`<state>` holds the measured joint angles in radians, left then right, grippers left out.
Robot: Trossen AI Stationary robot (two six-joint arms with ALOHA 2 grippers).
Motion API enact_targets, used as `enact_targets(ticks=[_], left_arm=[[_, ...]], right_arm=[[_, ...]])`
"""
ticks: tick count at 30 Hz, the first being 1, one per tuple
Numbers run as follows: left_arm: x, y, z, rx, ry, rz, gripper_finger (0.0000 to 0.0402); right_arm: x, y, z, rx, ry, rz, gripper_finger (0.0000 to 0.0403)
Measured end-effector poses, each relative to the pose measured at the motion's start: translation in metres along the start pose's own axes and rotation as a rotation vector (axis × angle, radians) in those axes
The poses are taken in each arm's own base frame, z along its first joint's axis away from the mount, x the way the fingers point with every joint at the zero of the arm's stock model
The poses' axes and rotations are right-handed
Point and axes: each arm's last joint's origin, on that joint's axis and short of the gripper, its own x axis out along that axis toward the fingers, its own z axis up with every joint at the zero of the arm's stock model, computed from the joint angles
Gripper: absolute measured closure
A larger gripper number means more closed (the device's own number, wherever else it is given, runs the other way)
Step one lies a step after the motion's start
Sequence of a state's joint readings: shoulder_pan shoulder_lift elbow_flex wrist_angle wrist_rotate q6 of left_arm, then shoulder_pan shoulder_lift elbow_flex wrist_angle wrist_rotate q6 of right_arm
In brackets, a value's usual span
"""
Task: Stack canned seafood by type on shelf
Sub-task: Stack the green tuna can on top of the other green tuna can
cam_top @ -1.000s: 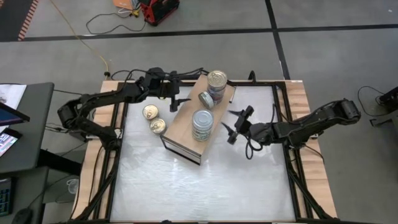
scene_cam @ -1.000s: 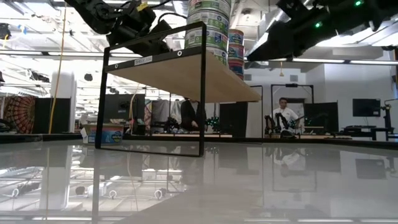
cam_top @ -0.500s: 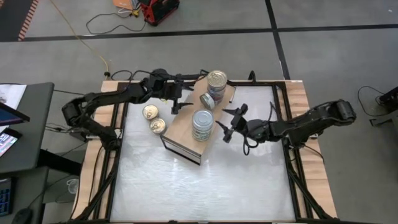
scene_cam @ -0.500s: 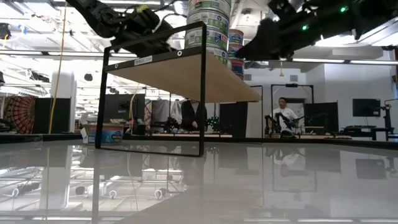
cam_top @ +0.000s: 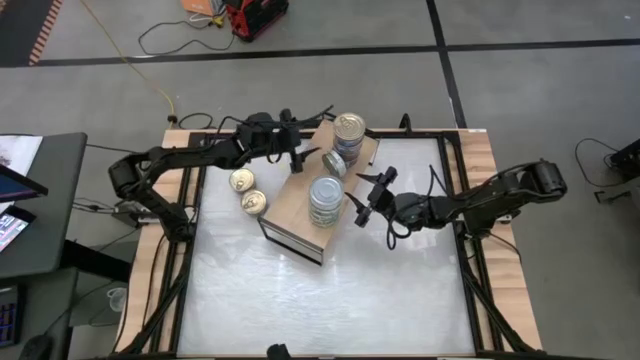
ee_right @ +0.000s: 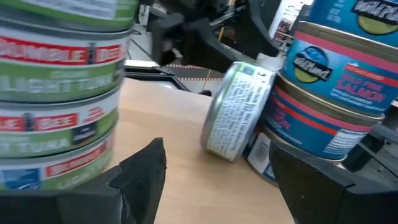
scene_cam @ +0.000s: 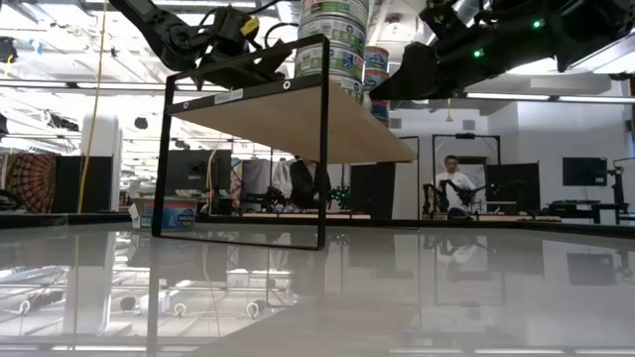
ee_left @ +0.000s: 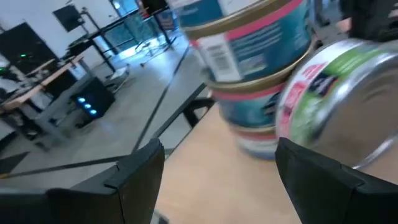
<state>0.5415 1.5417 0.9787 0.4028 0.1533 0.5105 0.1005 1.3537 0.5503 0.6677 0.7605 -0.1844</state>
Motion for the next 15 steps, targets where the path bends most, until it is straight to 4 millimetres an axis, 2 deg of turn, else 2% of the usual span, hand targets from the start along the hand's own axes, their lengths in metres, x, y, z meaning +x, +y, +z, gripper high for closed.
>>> enact_targets(ticks=[10, 15], left_arm=[[0.001, -0.009, 0.002, -0.117, 0.005, -0.058, 0.0107], [0.001, -0.011, 0.0, -0.121, 0.017, -0.094, 0.0107]], right_arm=[[0.002, -0.004, 0.0, 0.008, 0.002, -0.042, 0.0092], [0.001, -0.003, 0.0, 0.008, 0.003, -0.054, 0.0092]])
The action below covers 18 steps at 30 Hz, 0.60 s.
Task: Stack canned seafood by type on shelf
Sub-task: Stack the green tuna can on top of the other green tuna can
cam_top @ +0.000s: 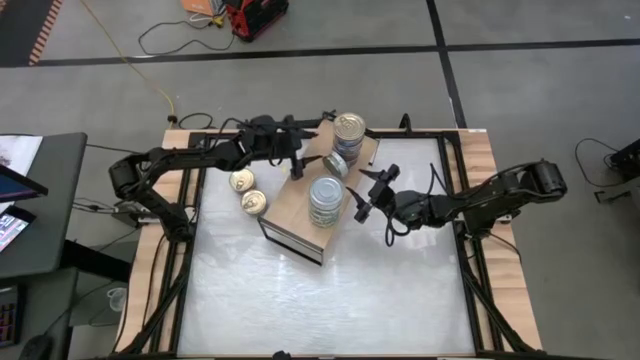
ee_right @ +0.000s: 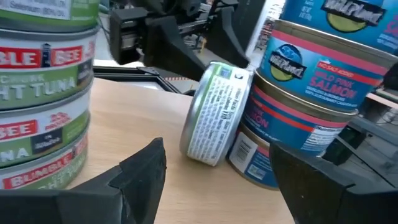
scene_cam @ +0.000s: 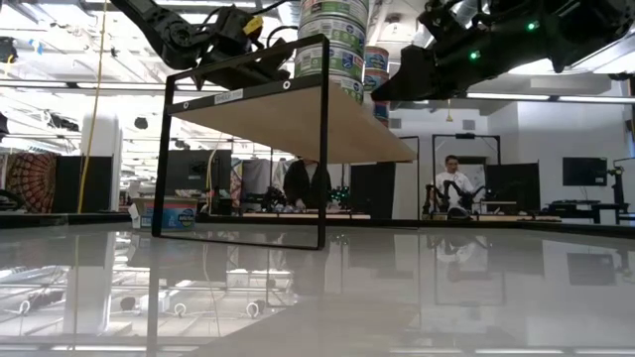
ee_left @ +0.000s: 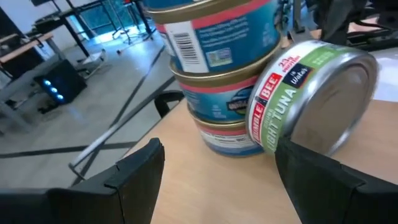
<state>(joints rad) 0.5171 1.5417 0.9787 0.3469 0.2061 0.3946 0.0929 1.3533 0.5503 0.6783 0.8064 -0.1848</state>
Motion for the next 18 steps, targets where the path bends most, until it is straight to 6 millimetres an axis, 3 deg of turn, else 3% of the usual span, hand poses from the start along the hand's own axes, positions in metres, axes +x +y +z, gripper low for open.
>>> enact_targets(ticks=[11, 18], left_arm=[[0.001, -0.006, 0.0, -0.035, 0.0, -0.062, 0.0107], [0.002, -0.015, 0.004, -0.027, -0.008, -0.089, 0.0107]], right_arm=[[-0.002, 0.009, 0.012, 0.01, 0.066, -0.012, 0.0088], [0.0, 0.008, 0.008, 0.027, 0.1, -0.023, 0.0055]])
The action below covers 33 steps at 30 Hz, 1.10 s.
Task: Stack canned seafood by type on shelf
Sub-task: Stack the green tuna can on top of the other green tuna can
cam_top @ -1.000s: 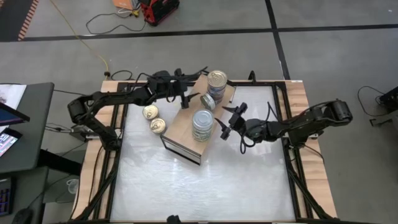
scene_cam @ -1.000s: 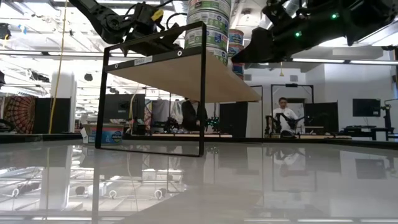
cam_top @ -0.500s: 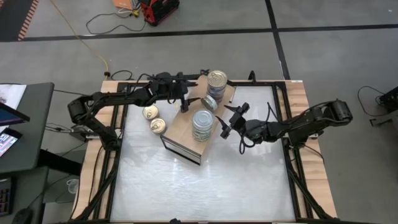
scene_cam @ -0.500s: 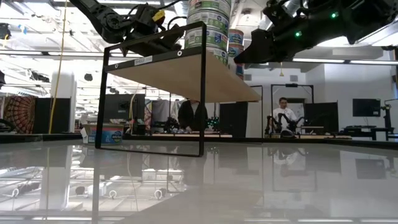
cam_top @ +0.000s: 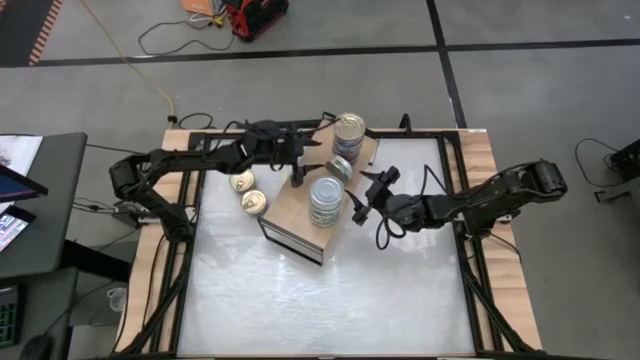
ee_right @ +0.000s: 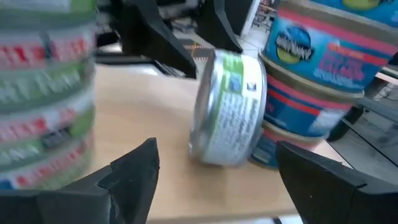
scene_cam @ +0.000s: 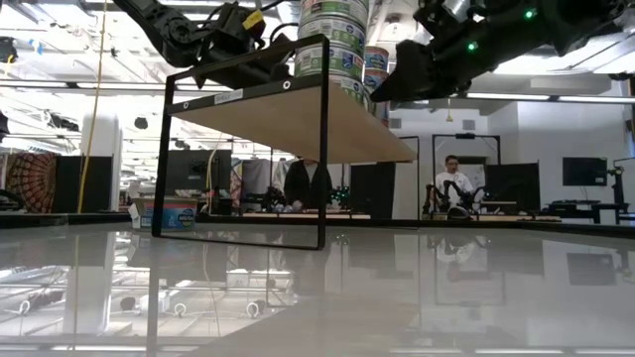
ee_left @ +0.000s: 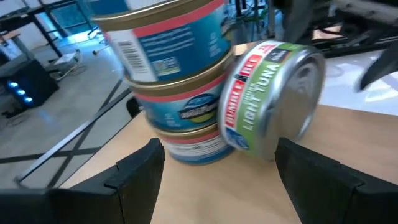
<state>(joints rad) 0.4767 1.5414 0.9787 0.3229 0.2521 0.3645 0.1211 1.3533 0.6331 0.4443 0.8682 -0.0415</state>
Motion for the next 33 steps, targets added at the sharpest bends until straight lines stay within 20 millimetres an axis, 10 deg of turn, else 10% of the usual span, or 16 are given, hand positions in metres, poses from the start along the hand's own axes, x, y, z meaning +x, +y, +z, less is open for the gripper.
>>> enact_targets(ticks=[33], left_arm=[[0.0, -0.009, 0.003, 0.001, -0.066, -0.172, 0.0107]], right_arm=[[0.039, -0.001, -0.012, -0.098, -0.061, -0.033, 0.0097]])
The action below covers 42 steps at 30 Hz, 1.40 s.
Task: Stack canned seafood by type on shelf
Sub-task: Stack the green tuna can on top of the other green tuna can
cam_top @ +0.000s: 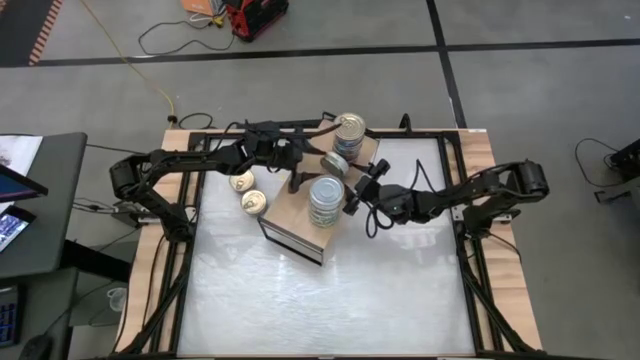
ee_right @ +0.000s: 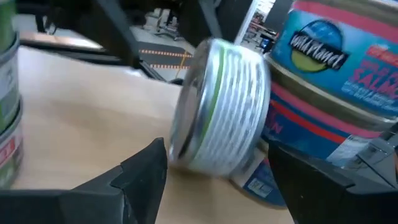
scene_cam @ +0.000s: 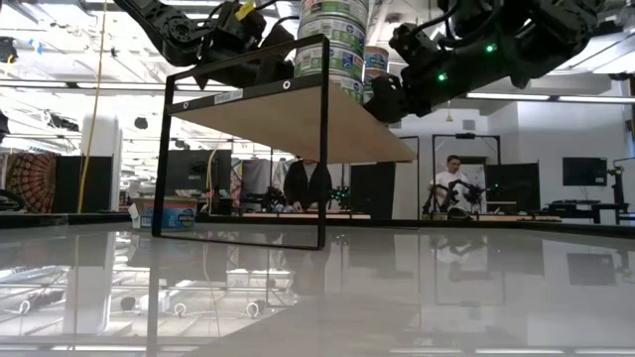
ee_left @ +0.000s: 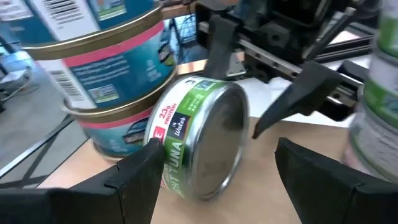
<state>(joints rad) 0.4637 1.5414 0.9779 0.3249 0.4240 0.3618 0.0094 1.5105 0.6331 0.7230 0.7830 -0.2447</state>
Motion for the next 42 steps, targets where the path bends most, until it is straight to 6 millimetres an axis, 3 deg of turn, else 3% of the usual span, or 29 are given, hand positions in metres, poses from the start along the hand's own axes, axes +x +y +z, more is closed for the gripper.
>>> enact_targets(ticks=[15, 19, 23, 27, 37, 42], left_arm=[[-0.001, -0.006, -0.007, 0.023, 0.04, -0.112, 0.0107], [-0.001, -0.006, -0.007, 0.022, 0.042, -0.112, 0.0107], [-0.002, -0.007, -0.008, 0.022, 0.059, -0.119, 0.0107], [-0.013, -0.007, -0.001, 0.049, 0.087, -0.107, 0.0107], [-0.07, -0.011, 0.05, 0.126, 0.04, 0.09, 0.0107], [-0.089, -0.018, 0.07, 0.097, -0.05, 0.101, 0.0107]], right_arm=[[0.001, 0.0, -0.001, -0.005, -0.001, 0.027, 0.0104], [0.0, 0.001, -0.001, -0.011, 0.004, 0.032, 0.0133], [-0.004, 0.005, -0.001, -0.043, 0.011, 0.049, 0.0188], [-0.017, 0.009, 0.004, -0.093, 0.01, 0.08, 0.0243], [-0.079, -0.006, 0.043, -0.279, -0.027, -0.082, 0.024], [-0.097, -0.018, 0.07, -0.318, -0.076, -0.102, 0.022]])
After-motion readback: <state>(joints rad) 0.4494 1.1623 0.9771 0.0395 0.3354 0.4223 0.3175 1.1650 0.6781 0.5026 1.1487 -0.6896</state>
